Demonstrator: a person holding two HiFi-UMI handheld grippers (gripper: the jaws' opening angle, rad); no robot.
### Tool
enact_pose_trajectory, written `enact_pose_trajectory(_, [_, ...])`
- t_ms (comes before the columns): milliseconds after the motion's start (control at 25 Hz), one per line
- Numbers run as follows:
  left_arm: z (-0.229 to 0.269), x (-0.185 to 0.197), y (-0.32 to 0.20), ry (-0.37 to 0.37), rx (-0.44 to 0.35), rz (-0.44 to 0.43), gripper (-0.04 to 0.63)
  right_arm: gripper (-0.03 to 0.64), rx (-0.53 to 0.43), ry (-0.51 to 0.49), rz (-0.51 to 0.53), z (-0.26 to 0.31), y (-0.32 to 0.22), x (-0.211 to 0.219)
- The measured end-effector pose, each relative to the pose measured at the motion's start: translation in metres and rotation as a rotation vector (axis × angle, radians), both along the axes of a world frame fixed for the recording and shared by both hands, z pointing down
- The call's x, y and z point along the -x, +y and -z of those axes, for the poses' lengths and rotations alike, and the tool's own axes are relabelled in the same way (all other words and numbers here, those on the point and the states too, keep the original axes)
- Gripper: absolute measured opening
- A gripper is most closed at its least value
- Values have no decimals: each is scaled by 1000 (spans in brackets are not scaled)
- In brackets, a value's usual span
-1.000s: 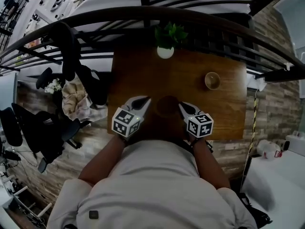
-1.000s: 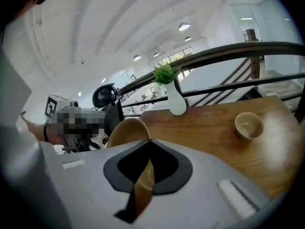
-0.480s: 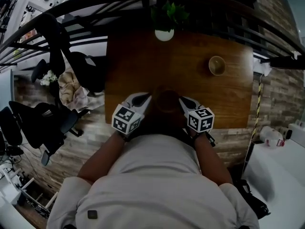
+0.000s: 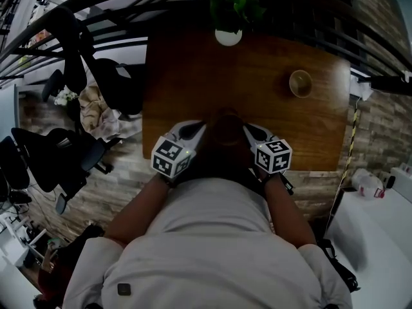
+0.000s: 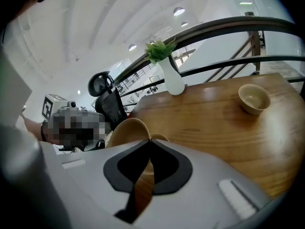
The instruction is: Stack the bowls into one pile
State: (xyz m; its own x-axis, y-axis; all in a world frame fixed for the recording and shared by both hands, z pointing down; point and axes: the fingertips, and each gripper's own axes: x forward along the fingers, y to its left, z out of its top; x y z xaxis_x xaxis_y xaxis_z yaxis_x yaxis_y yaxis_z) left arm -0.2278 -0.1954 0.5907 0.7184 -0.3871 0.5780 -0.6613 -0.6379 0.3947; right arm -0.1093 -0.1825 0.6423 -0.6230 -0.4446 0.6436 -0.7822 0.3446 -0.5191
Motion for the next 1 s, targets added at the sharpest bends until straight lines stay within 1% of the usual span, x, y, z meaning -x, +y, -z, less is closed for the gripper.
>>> enact_pose_trajectory(160, [-8,5,-1,-7,16,9,5,15,8,3,14,-7,-5,4])
enact_pose_trajectory(240, [-12,5,-2,-5,24,13,5,18,13,0,4,-13,-8,4])
enact_pose_trajectory(280, [-13,5,-2,-5,25,14,5,82,28,-2,-9,-19,-10,3])
enact_pose_trajectory(320, [-14,6,-2,-4,25,16,5,226,51,-3,-24,-26,-11,3])
enact_pose_trajectory(360, [-15,7,-3,-3,24,18,5,308,74,0,-37,-33,-11,1])
enact_pose_trajectory(400, [-16,8,-3,-3,24,21,5,337,87,10,-44,-38,-11,-1])
enact_pose_trajectory(480, [-16,10,-3,-2,26,25,5,341,88,27,-41,-41,-11,-3])
enact_pose_trajectory(640, [-17,15,-3,-3,33,33,5,341,74,28,-39,-36,-13,-3])
enact_pose_trajectory(800, [-10,16,-4,3,13,33,5,338,67,33,-37,-33,-13,0])
enact_pose_trajectory(920, [-7,19,-3,9,8,37,5,306,67,30,-27,-30,-9,5])
enact_pose_trajectory(1000, [-4,22,0,14,4,39,5,242,62,34,-18,-27,-4,9])
